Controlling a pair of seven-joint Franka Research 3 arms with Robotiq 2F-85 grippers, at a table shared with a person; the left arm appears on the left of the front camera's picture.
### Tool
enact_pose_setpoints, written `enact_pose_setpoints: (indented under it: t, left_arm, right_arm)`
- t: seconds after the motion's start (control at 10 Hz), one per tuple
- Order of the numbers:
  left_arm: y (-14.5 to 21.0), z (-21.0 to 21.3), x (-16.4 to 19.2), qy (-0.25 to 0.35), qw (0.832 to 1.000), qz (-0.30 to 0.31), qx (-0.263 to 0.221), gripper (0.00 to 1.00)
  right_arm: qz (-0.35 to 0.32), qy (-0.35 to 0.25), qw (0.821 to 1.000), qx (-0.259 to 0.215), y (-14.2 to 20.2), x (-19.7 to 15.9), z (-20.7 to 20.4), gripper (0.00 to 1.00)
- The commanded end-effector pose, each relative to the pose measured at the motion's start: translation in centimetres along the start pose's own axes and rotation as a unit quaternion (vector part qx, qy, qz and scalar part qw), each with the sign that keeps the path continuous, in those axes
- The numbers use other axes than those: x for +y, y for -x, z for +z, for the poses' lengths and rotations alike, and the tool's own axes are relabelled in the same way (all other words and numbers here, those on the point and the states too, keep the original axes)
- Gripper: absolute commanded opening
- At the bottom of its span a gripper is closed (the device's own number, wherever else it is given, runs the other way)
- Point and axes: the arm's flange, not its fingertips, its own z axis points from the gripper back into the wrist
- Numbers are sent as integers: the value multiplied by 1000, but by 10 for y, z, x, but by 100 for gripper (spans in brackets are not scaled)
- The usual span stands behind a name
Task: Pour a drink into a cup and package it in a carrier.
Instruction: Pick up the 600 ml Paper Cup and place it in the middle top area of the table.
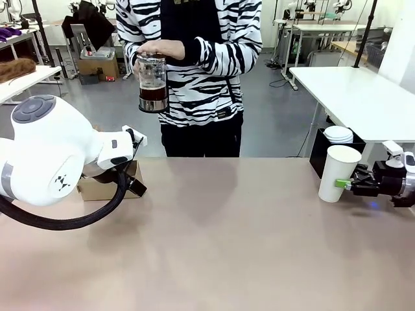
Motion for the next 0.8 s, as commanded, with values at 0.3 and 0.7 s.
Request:
enact_pose_setpoints:
  t: [0.3,0.7]
  left_arm:
    - [0,0,1,1,1000,1,0,100]
    - [0,0,1,1,1000,1,0,100]
  right_arm:
    - [-11,-6,1000,-11,-6,-10,-16,100]
    - [2,-11,1000,-3,-2,-3,-12,80]
